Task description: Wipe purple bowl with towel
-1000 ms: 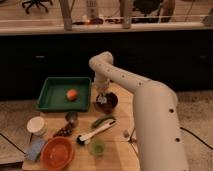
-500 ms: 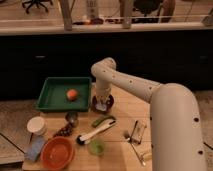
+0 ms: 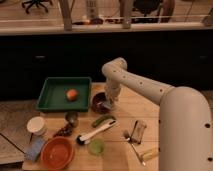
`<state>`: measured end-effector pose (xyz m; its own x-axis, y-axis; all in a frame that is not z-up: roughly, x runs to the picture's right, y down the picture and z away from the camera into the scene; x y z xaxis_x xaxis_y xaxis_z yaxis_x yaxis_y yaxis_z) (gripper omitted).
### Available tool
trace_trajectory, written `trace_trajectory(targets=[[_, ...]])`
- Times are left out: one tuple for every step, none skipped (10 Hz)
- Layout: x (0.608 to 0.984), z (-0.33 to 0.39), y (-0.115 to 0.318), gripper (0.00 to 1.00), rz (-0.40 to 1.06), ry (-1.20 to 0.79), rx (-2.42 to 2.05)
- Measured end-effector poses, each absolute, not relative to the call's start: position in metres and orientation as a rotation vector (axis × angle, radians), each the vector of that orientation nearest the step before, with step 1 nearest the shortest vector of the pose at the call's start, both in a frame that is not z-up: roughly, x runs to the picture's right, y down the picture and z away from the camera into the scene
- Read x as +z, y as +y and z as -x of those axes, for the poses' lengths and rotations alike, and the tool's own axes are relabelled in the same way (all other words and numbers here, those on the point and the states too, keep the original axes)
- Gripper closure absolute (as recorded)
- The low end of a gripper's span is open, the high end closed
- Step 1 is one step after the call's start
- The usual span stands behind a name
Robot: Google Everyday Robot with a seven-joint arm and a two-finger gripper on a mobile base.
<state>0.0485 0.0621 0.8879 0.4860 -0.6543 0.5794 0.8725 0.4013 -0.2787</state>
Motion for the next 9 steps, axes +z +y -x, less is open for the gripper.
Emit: trace_trajectory(targets=[[0.898, -0.047, 0.049, 1.00, 0.593, -0.408, -0.994], [0.902, -0.043, 0.040, 1.00, 0.588, -0.409, -0.993], [0.904, -0.035, 0.034, 1.00, 0.579, -0.418, -1.004], [0.903, -0.026, 0.031, 1.00, 0.570, -0.429, -1.017], [0.903, -0.016, 0.030, 1.00, 0.564, -0.442, -1.035], [0.901, -0.002, 0.029, 1.00, 0.553, -0.462, -1.064], [0.897, 0.011, 0.030, 1.00, 0.540, -0.483, -1.092], [0.892, 0.018, 0.034, 1.00, 0.528, -0.500, -1.113], [0.883, 0.022, 0.041, 1.00, 0.518, -0.516, -1.130]])
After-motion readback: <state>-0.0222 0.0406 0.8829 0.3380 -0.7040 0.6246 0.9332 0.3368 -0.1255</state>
